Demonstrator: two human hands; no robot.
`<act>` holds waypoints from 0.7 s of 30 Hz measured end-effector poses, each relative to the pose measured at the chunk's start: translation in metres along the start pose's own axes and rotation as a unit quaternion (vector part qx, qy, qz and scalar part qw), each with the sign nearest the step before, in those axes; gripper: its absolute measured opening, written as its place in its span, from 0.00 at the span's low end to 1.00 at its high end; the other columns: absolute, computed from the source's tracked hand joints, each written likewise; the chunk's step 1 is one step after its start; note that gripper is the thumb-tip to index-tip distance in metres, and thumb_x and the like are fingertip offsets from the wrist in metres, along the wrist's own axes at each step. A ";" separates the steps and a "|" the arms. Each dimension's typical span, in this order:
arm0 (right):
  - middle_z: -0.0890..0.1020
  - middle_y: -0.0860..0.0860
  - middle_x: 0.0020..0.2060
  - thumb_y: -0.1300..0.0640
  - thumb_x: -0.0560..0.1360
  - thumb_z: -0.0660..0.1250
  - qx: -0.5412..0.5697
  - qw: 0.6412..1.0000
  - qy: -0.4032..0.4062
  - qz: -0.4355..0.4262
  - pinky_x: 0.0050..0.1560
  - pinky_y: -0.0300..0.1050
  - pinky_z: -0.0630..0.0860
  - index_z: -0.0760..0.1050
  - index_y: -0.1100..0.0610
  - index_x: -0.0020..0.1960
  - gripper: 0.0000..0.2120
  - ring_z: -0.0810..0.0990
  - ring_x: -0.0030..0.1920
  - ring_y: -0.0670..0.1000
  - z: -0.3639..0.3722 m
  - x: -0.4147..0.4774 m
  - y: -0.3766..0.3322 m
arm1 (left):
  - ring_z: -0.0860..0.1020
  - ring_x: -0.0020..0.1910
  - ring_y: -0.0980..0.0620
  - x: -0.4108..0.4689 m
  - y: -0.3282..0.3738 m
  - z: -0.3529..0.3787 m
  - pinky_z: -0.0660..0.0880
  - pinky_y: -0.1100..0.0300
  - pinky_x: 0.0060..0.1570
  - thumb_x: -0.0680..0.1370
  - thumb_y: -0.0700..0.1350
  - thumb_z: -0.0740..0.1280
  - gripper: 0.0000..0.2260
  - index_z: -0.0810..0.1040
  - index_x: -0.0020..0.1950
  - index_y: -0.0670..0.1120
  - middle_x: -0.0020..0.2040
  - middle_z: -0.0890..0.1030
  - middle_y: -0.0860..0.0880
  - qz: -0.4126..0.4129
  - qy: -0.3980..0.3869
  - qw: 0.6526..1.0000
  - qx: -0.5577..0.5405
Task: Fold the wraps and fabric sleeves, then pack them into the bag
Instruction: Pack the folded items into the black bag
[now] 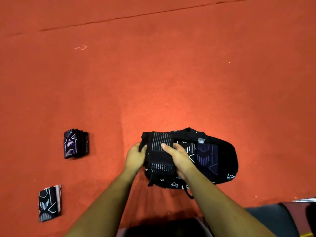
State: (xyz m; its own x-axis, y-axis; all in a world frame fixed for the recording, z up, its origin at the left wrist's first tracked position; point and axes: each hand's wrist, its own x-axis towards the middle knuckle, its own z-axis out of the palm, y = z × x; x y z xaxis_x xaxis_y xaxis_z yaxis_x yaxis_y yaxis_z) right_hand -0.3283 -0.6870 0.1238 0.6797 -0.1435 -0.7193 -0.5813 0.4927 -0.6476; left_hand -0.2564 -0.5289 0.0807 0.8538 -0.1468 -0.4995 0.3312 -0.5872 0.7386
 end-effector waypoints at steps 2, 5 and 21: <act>0.85 0.58 0.50 0.57 0.75 0.72 -0.015 1.000 0.018 -0.011 0.47 0.51 0.82 0.76 0.63 0.59 0.15 0.85 0.47 0.56 0.000 0.005 0.009 | 0.82 0.50 0.51 -0.003 -0.001 0.000 0.77 0.54 0.53 0.81 0.43 0.64 0.07 0.80 0.55 0.47 0.49 0.85 0.50 0.005 0.010 1.000 -0.027; 0.85 0.57 0.50 0.58 0.76 0.72 -0.027 0.999 0.033 -0.015 0.45 0.46 0.81 0.76 0.61 0.58 0.13 0.86 0.49 0.55 -0.003 0.005 0.016 | 0.81 0.51 0.57 -0.009 0.000 -0.004 0.75 0.59 0.53 0.81 0.44 0.64 0.07 0.79 0.58 0.50 0.50 0.84 0.54 0.052 0.006 0.998 -0.022; 0.82 0.55 0.58 0.52 0.70 0.74 -0.094 0.985 0.126 -0.070 0.63 0.56 0.76 0.74 0.58 0.60 0.22 0.82 0.57 0.54 0.014 0.024 0.009 | 0.74 0.35 0.60 -0.032 0.010 -0.030 0.71 0.62 0.39 0.81 0.38 0.62 0.09 0.75 0.46 0.51 0.35 0.77 0.60 0.086 -0.040 0.994 -0.053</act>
State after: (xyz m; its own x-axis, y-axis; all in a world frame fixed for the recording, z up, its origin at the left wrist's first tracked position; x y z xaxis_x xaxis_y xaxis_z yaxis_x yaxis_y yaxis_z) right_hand -0.3111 -0.6737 0.1044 0.6404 -0.4192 -0.6435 -0.5785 0.2878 -0.7632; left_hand -0.2684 -0.5065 0.1172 0.8677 -0.3036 -0.3935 0.2277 -0.4609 0.8577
